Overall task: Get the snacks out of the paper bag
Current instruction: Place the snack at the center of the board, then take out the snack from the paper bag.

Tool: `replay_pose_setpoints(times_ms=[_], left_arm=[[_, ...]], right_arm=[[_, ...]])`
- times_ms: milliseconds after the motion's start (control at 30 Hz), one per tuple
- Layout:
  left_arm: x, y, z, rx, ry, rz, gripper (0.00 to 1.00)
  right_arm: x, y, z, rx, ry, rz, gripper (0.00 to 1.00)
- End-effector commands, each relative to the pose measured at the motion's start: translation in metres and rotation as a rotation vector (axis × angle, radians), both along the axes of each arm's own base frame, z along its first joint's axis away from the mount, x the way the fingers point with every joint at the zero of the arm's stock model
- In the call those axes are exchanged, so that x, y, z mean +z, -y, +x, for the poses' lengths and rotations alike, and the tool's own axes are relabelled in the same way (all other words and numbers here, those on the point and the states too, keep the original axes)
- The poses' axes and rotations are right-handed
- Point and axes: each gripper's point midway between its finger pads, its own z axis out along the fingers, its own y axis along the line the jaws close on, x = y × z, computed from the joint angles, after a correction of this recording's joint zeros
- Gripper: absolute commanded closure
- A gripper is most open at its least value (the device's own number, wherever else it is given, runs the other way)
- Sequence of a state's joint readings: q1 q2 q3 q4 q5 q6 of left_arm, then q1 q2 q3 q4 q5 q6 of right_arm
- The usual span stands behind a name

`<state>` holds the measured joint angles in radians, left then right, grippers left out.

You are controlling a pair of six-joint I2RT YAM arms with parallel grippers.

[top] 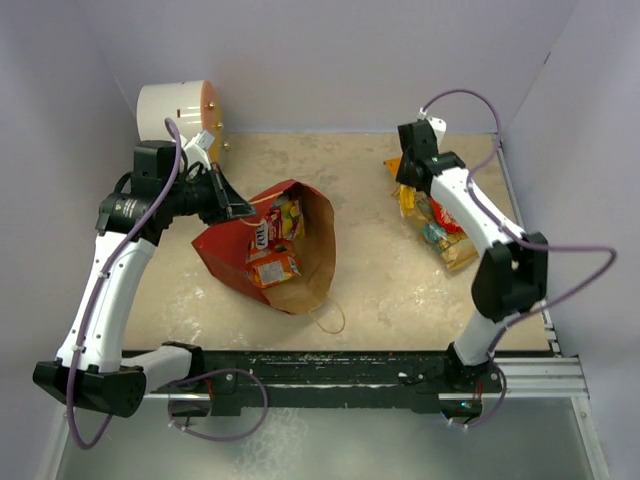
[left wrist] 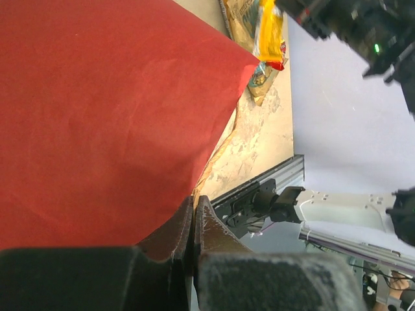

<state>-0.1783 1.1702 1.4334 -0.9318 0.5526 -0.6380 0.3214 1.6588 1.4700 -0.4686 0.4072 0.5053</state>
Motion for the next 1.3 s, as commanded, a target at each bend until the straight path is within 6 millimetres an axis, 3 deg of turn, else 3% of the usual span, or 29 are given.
replay_pose_setpoints(times_ms=[0,167,333,433,567,733,933,967,1167,1267], left_arm=[[0.013,0.005,0.010,-0.055,0.094,0.002,1.00],[0.009,0.007,0.014,-0.093,0.107,0.017,1.00],[0.006,0.001,0.016,-0.117,0.136,0.085,1.00],[0.007,-0.002,0.016,-0.115,0.151,0.115,1.00],[0.012,0.003,0.015,-0.142,0.171,0.153,1.00],[0.009,0.004,0.017,-0.129,0.172,0.147,1.00],[0.007,0.003,0.017,-0.093,0.147,0.130,1.00],[0.008,0.003,0.016,-0.090,0.144,0.127,1.00],[0.008,0.006,0.017,-0.080,0.101,0.100,1.00],[0.009,0.009,0.018,-0.081,0.090,0.085,1.00]], right_arm=[[-0.001,0.024,0.038,-0.163,-0.033,-0.039,1.00],[-0.017,0.043,0.067,-0.217,-0.060,-0.094,1.00],[-0.034,0.064,0.078,-0.266,-0.092,-0.152,1.00],[-0.031,0.065,0.084,-0.236,-0.086,-0.146,0.87],[-0.005,0.045,0.088,-0.138,-0.019,-0.054,0.62],[0.013,0.023,0.083,-0.005,0.059,0.036,0.47],[0.009,-0.016,0.045,0.186,0.042,0.165,0.43],[0.017,-0.026,0.036,0.236,0.070,0.188,0.43],[0.020,-0.098,-0.038,0.508,0.145,0.248,0.42],[0.019,-0.132,-0.076,0.585,0.123,0.357,0.41]])
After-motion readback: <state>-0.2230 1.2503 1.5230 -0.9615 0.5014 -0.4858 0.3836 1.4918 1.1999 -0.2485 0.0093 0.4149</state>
